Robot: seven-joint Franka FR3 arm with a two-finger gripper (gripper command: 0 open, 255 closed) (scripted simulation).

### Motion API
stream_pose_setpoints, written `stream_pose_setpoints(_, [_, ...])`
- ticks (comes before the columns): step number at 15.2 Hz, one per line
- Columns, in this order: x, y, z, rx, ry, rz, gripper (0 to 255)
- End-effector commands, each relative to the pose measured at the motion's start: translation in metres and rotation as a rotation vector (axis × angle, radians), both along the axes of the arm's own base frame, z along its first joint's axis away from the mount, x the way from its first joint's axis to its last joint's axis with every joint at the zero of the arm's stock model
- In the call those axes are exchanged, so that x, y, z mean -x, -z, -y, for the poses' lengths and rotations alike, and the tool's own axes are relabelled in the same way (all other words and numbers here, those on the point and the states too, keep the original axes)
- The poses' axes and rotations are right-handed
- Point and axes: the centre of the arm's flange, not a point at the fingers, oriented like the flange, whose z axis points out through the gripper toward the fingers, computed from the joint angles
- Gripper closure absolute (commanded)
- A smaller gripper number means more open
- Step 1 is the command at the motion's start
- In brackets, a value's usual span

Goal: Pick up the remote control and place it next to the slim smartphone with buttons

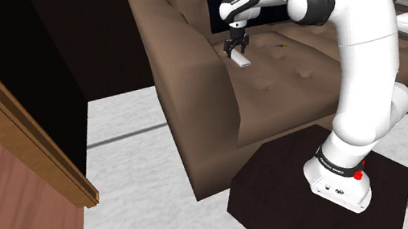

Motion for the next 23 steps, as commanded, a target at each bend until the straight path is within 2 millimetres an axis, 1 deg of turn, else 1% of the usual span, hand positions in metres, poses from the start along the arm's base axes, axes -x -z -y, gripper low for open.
stream_pose_setpoints(1, [0.0, 0.0, 0.0, 0.0, 0.0, 0.0, 255])
stream_pose_setpoints(10, [0.0, 0.0, 0.0, 0.0, 0.0, 0.0, 255])
stream_pose_setpoints(23, [0.0, -0.069, 0.0, 0.0, 0.0, 0.0, 255])
